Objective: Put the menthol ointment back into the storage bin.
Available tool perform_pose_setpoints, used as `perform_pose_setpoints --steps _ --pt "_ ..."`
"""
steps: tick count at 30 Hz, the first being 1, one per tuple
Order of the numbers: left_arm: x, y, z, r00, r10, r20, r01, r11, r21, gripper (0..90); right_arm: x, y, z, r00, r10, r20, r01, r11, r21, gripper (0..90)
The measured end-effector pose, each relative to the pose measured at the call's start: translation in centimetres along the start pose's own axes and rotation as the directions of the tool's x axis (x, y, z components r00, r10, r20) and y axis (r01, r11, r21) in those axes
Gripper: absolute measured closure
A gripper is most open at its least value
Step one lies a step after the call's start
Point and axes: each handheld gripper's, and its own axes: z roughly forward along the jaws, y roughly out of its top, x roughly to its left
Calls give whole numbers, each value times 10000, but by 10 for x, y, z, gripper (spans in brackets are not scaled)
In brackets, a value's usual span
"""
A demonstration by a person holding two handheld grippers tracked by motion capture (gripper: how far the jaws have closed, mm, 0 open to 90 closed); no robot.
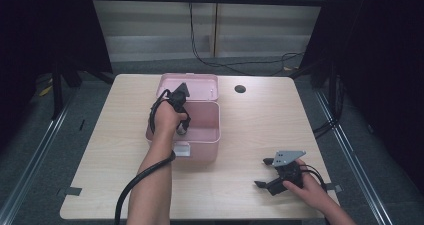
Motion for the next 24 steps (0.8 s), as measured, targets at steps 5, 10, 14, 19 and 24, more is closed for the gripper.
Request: perform_pose_setpoints --steps 5,10,14,19,24 --pt "1 0 4 10000 -83 -42 82 9999 -66 500 0 0 0 10000 1 -4 -1 10000 -13 122" --pt "3 0 7 9998 -182 -3 182 9997 -132 499 0 0 0 10000 3 -7 -3 10000 -12 122" --pt "4 -1 9 9999 -150 -29 149 9998 -134 499 0 0 0 10000 1 -6 -1 10000 -14 122" --pt "3 0 11 9997 -245 -70 243 9994 -232 499 0 0 0 10000 2 -8 -2 10000 -12 122" --pt "3 1 12 9999 -148 -75 147 9997 -186 499 0 0 0 10000 -1 -10 1 10000 -15 122"
